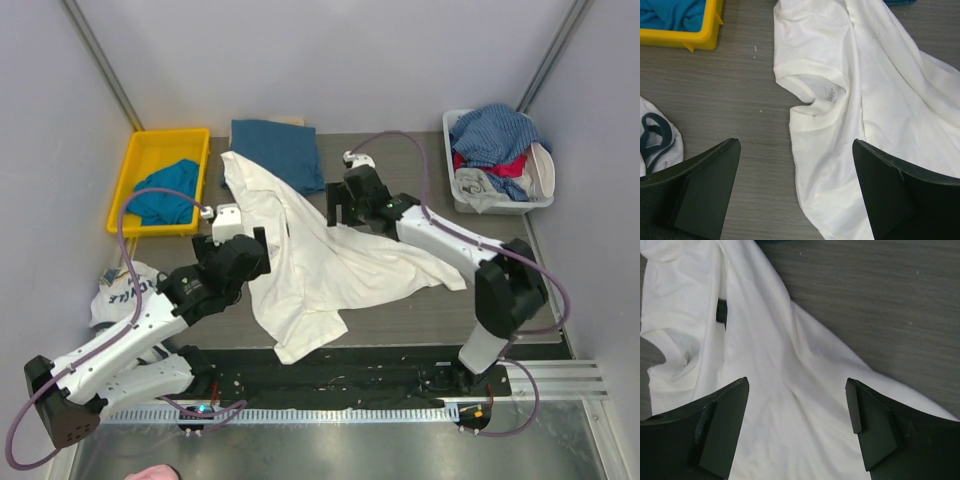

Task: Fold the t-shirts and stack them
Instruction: Flatten the tshirt out

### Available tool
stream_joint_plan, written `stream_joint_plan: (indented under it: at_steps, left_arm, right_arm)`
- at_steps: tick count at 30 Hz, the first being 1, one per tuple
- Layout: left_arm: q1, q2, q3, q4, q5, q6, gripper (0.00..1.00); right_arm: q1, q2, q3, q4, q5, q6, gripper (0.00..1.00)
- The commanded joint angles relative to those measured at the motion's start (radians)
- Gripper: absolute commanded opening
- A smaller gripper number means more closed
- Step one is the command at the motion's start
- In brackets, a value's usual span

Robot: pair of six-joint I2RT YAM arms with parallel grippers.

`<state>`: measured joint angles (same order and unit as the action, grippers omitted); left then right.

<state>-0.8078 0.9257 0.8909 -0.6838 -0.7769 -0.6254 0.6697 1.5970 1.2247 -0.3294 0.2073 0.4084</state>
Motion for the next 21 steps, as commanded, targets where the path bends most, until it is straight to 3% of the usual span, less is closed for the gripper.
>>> stream_joint_plan:
  at_steps: [1, 6, 9, 12, 14, 21]
  left_arm:
    - [-0.066, -0.036, -0.023, -0.06, -0.025, -0.151, 1.0]
    - [-0.082, -0.074, -0.017, -0.132, -0.077, -0.212, 1.0]
    - [-0.083, -0.097, -0.012, -0.146, -0.097, -0.206, 1.0]
    - [-0.083, -0.103, -0.004, -0.146, -0.11, -0.195, 1.0]
    - [-0.083, -0.096, 0.003, -0.146, -0.117, -0.189, 1.0]
    - [-0.082, -0.082, 0.0, -0.128, -0.127, -0.183, 1.0]
  right_arm:
    - [-0.053, 0.246, 0.267, 0.032, -0.091, -0.143, 0.86]
    - [-0.065, 0.516, 0.664, -0.127, -0.195, -0.259, 0.84]
    - [-0.064, 0.688, 1.026, -0.244, -0.278, -0.328, 0.81]
    - [-0.064, 0.817, 1.223, -0.324, -0.38, -0.402, 0.78]
    - [-0.064, 0.848, 1.239, -0.33, -0.482, -0.483, 0.77]
    - [-0.064, 0.853, 1.103, -0.304, -0.555, -0.523, 0.73]
